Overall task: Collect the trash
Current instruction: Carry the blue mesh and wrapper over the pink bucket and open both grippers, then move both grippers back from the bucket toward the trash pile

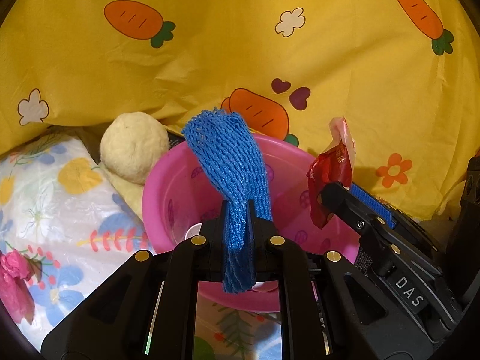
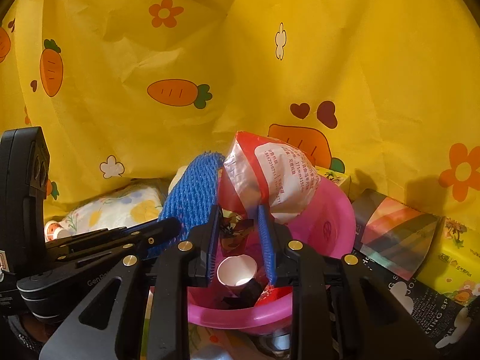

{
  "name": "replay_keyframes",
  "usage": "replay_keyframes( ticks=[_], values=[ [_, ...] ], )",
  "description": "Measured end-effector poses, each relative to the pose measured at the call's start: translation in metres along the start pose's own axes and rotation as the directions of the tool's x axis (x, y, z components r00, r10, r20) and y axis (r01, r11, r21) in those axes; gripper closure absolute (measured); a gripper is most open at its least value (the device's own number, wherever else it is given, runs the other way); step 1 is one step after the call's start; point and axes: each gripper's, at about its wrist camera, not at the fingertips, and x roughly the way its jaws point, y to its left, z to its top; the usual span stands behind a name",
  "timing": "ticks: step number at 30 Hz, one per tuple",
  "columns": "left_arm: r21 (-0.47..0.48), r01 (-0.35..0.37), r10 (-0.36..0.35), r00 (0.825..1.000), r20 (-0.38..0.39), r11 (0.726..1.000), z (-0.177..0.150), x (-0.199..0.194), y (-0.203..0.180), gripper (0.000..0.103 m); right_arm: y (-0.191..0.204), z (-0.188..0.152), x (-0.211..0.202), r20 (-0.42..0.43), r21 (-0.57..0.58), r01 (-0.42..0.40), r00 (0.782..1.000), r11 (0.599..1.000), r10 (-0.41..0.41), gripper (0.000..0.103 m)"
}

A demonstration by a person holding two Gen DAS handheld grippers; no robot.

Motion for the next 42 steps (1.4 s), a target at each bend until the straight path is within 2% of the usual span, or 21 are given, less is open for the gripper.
replay_keyframes(
  ticks=[7,10,13,15,18,19,22,23,25,29,39,42],
  values=[
    [-0.018,0.017,-0.018,1.0,-0.02,1.0,-0.002,0.01,0.006,0.093,-0.001,0.0,0.006,-0.002,0.003,0.0,1.0,1.0,0.0,0.076],
    [-0.017,0.023,-0.024,0.999,-0.034,1.0,-0.004,0.014,0.009,0.088,-0.001,0.001,0.008,-0.005,0.006,-0.002,1.0,1.0,0.002,0.075],
    [-0.01,0.03,-0.03,0.999,-0.026,1.0,-0.007,0.011,0.012,0.069,-0.002,0.001,0.011,-0.007,0.007,-0.002,1.0,1.0,0.002,0.075],
    [-0.008,0.006,-0.006,1.0,-0.003,1.0,-0.01,0.005,0.015,0.043,-0.003,0.001,0.012,-0.008,0.011,0.0,1.0,1.0,0.0,0.074],
    [-0.033,-0.032,0.033,0.999,0.042,0.999,-0.011,-0.006,0.025,0.022,-0.002,0.0,0.013,-0.011,0.011,-0.002,1.0,1.0,0.002,0.074],
    [-0.053,-0.04,0.043,0.997,0.056,0.998,-0.011,-0.011,0.03,0.02,-0.001,0.0,0.014,-0.011,0.009,-0.002,1.0,1.0,0.002,0.074],
    [-0.084,-0.069,0.076,0.993,0.088,0.994,-0.012,-0.026,0.039,0.017,0.002,0.0,0.015,-0.01,0.001,-0.018,1.0,1.0,0.018,0.073],
    [-0.082,-0.086,0.094,0.99,0.103,0.993,-0.013,-0.031,0.041,0.016,0.004,0.0,0.015,-0.012,-0.004,-0.025,1.0,1.0,0.025,0.07],
    [-0.086,-0.117,0.128,0.983,0.135,0.989,-0.014,-0.042,0.043,0.011,0.005,0.0,0.014,0.001,0.002,-0.03,1.0,1.0,0.03,0.036],
    [-0.103,-0.155,0.171,0.97,0.17,0.982,-0.02,-0.062,0.048,0.006,0.01,-0.002,0.008,0.014,-0.007,-0.018,1.0,1.0,0.018,0.034],
    [-0.126,-0.227,0.248,0.949,0.196,0.966,-0.041,-0.094,0.051,0.006,0.012,-0.011,-0.012,0.031,-0.014,0.041,0.999,0.999,-0.041,0.016],
    [-0.138,-0.254,0.278,0.939,0.202,0.957,-0.05,-0.104,0.053,0.006,0.015,-0.015,-0.016,0.029,-0.019,0.049,0.998,0.999,-0.048,0.015]
  ],
)
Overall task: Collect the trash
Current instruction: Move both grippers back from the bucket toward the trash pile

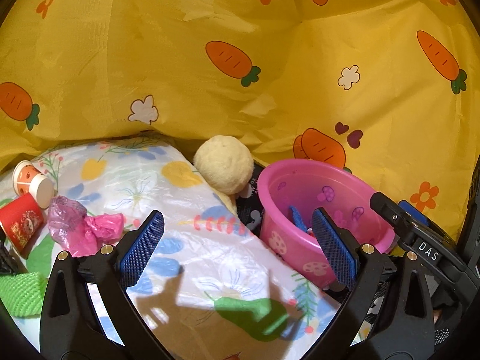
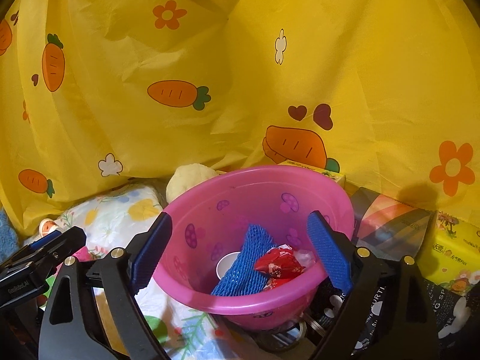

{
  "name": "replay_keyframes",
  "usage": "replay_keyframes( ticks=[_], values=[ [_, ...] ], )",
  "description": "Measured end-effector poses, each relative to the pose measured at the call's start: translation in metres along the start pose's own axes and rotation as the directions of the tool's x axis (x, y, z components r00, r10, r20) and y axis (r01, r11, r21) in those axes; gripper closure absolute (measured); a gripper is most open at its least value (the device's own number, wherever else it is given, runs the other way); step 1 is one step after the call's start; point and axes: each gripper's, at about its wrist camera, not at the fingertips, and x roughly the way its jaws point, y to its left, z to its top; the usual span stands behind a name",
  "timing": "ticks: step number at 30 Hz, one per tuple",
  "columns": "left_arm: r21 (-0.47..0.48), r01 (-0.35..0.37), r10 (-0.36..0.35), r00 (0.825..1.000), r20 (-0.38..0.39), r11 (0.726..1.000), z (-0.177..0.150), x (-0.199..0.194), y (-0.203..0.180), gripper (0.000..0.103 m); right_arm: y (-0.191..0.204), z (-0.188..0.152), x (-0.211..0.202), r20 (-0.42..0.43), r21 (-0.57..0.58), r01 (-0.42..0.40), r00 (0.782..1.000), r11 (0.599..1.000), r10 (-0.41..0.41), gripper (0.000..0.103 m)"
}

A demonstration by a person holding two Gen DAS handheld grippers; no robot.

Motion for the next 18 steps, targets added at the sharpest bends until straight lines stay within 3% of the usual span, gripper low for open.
replay_keyframes(
  ticks=[18],
  values=[
    [-0.008,-0.133,0.133,0.991,0.025,0.991,-0.038,-0.064,0.032,0.006,0.041,-0.031,-0.044,0.031,-0.041,0.013,0.999,0.999,-0.012,0.014]
  ],
)
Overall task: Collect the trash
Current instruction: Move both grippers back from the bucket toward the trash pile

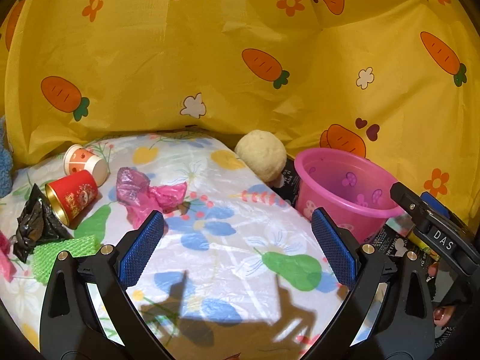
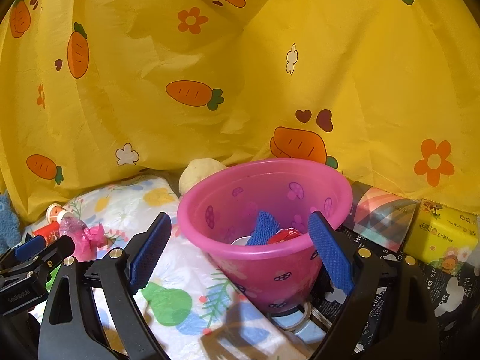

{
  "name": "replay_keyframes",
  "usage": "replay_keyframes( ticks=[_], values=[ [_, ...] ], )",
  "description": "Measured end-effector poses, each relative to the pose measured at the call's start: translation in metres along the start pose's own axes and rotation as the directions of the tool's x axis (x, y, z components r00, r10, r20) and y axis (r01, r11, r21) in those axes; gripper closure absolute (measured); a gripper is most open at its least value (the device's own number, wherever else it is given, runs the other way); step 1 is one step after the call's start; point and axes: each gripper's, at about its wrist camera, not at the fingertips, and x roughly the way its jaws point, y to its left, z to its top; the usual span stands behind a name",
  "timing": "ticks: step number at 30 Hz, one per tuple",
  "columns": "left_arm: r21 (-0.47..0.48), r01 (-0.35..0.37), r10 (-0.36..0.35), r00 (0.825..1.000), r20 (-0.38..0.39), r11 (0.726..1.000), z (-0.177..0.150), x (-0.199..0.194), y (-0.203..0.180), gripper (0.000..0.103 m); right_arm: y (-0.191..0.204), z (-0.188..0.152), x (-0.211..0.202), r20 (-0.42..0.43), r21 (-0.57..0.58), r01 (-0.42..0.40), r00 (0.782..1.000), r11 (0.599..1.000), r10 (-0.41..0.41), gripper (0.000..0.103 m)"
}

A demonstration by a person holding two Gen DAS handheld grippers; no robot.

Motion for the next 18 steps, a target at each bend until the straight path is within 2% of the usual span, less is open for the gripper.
replay_keyframes(
  ticks=[11,18],
  values=[
    [-0.048,-0.096,0.095,0.995,-0.004,0.994,-0.023,-0.029,0.044,0.006,0.044,-0.017,-0.015,-0.019,-0.052,-0.081,0.997,0.995,0.08,0.014],
    [-0.077,-0.184,0.183,0.983,-0.017,0.98,-0.035,-0.044,0.078,0.006,0.08,-0.027,-0.017,-0.042,-0.096,-0.148,0.989,0.984,0.145,0.014]
  ],
)
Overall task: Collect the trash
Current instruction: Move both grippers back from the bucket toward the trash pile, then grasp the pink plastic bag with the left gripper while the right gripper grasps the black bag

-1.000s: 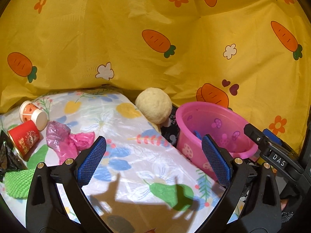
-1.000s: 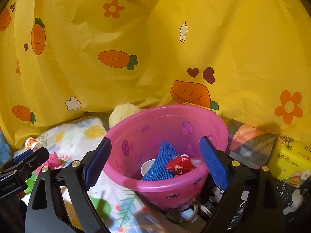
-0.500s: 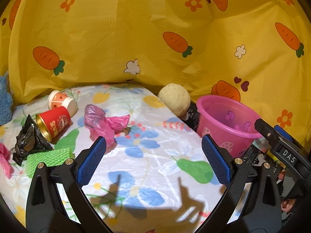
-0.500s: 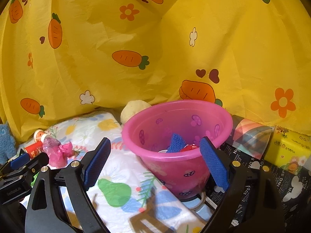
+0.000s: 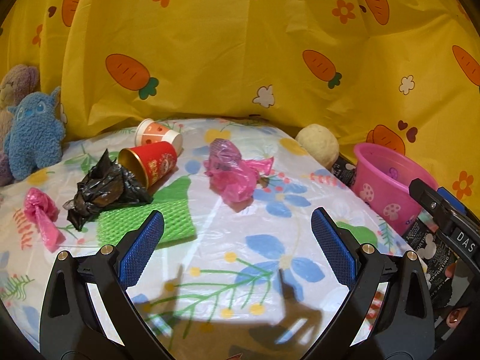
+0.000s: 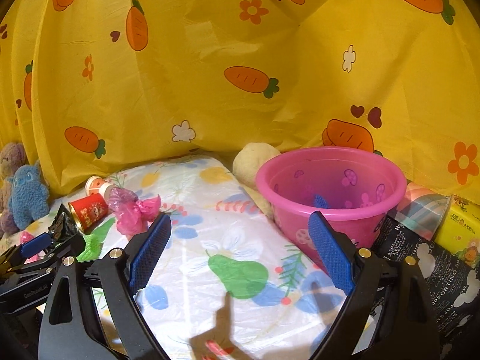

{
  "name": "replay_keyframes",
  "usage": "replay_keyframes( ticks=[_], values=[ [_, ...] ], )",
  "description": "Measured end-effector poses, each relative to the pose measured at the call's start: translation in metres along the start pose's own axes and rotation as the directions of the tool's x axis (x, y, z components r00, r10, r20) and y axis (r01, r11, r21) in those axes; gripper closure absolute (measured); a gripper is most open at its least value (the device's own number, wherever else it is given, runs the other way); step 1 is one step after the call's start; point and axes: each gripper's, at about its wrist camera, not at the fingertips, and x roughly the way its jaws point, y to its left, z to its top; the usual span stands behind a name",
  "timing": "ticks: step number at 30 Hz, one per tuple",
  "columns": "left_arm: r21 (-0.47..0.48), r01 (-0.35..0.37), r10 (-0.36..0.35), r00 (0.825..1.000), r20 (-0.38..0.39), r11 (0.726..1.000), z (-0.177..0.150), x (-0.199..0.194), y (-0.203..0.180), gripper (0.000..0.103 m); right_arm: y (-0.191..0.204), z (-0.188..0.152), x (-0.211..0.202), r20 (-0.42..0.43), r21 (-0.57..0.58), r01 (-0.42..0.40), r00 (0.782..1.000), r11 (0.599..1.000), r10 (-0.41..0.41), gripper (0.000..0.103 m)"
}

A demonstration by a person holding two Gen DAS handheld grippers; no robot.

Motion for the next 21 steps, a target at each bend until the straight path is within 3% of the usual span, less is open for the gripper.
replay_keyframes(
  ticks=[10,17,21],
  values=[
    [-0.075,-0.174,0.174,0.985,-0.001,0.982,-0.006,-0.017,0.08,0.006,0.057,-0.007,0.009,-0.035,-0.073,-0.108,0.994,0.991,0.106,0.014],
    [-0.177,-0.334,0.334,0.942,-0.029,0.926,-0.003,-0.026,0.162,0.006,0.103,-0.01,0.015,-0.059,-0.131,-0.191,0.981,0.973,0.185,0.014],
    [-0.213,-0.395,0.391,0.918,-0.063,0.894,0.002,-0.027,0.199,0.006,0.135,-0.011,0.021,-0.08,-0.169,-0.243,0.969,0.955,0.233,0.014]
  ],
)
